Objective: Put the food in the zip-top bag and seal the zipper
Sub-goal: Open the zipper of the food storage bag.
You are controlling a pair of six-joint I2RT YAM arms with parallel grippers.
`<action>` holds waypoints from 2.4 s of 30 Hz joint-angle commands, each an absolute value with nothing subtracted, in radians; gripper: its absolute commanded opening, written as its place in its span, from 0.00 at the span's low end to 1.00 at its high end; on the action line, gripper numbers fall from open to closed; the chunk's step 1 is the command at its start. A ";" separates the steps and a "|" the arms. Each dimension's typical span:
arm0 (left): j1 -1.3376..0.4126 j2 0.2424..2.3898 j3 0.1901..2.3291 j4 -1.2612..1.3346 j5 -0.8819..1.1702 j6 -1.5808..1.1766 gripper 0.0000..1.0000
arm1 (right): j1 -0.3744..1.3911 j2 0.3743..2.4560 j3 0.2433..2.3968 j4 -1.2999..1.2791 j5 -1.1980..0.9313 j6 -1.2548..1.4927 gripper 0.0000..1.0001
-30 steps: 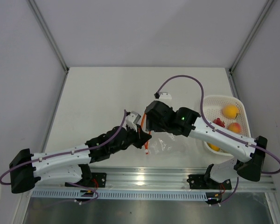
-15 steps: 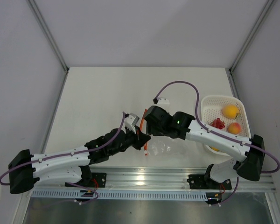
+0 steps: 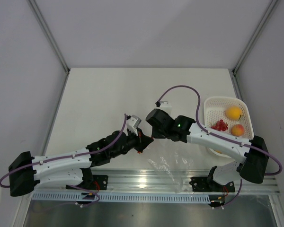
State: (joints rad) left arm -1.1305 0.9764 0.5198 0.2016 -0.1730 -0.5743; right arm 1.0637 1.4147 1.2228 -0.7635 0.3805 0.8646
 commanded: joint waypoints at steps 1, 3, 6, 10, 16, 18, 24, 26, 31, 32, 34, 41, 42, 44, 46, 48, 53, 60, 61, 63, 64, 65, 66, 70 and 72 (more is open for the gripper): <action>-1.137 0.968 0.520 0.256 -0.173 -0.557 0.00 | 1.063 1.391 1.218 -0.726 0.368 0.876 0.21; -1.137 0.969 0.515 0.256 -0.172 -0.557 0.01 | 1.063 1.384 1.219 -0.732 0.373 0.871 0.21; -1.137 0.969 0.506 0.275 -0.166 -0.549 0.01 | 1.054 1.364 1.215 -0.745 0.365 0.870 0.24; -1.137 0.960 0.491 0.291 -0.163 -0.519 0.01 | 1.051 1.344 1.230 -0.784 0.357 0.848 0.47; -1.137 0.913 0.492 0.295 -0.120 -0.433 0.01 | 1.005 1.264 1.259 -0.882 0.380 0.784 0.60; -1.137 0.894 0.488 0.287 -0.141 -0.410 0.01 | 0.967 1.206 1.256 -0.894 0.371 0.785 0.61; -1.137 0.796 0.498 0.250 -0.161 -0.278 0.00 | 0.899 1.144 1.304 -0.842 0.210 0.701 0.67; -1.137 0.766 0.515 0.230 -0.106 -0.218 0.01 | 0.897 1.169 1.351 -0.844 0.166 0.603 0.67; -1.135 0.730 0.569 0.140 0.034 -0.169 0.01 | 0.896 1.155 1.367 -0.789 0.016 0.418 0.67; -1.137 0.726 0.571 0.132 0.041 -0.167 0.00 | 0.896 1.137 1.359 -0.773 -0.021 0.390 0.67; -1.137 0.709 0.571 0.114 0.035 -0.175 0.01 | 0.887 1.132 1.365 -0.781 -0.002 0.402 0.66; -1.137 0.663 0.554 0.120 -0.069 -0.172 0.01 | 0.859 1.195 1.410 -0.908 0.078 0.689 0.64; -1.138 0.663 0.561 0.112 -0.077 -0.143 0.01 | 0.861 1.200 1.416 -0.916 0.081 0.713 0.64; -1.138 0.664 0.592 0.075 -0.112 -0.107 0.01 | 0.864 1.210 1.430 -0.946 0.127 0.733 0.64; -1.138 0.678 0.646 0.040 -0.133 -0.037 0.01 | 0.862 1.229 1.462 -0.968 0.152 0.745 0.64; -1.138 0.692 0.705 0.009 -0.187 0.039 0.01 | 0.853 1.242 1.483 -0.988 0.166 0.753 0.65; -1.138 0.729 0.787 -0.067 -0.325 0.191 0.01 | 0.844 1.261 1.528 -0.956 0.158 0.773 0.66; -1.137 0.738 0.790 -0.069 -0.316 0.333 0.01 | 0.850 1.307 1.589 -0.930 0.193 0.860 0.67; -1.138 0.756 0.776 -0.064 -0.322 0.345 0.01 | 0.850 1.312 1.614 -0.928 0.201 0.874 0.67; -1.138 0.781 0.775 -0.069 -0.333 0.351 0.01 | 0.851 1.324 1.638 -0.925 0.212 0.882 0.67; -1.138 0.794 0.776 -0.069 -0.340 0.353 0.01 | 0.853 1.333 1.652 -0.930 0.213 0.884 0.67; -1.138 0.805 0.776 -0.066 -0.344 0.353 0.01 | 0.851 1.359 1.667 -0.936 0.215 0.887 0.67; -1.138 0.817 0.775 -0.063 -0.342 0.351 0.01 | 0.851 1.373 1.698 -0.945 0.216 0.890 0.67; -1.144 0.873 0.772 -0.046 -0.327 0.333 0.01 | 0.853 1.427 1.740 -0.957 0.198 0.905 0.67; -1.155 0.890 0.770 -0.043 -0.334 0.333 0.01 | 0.859 1.439 1.752 -0.957 0.209 0.907 0.67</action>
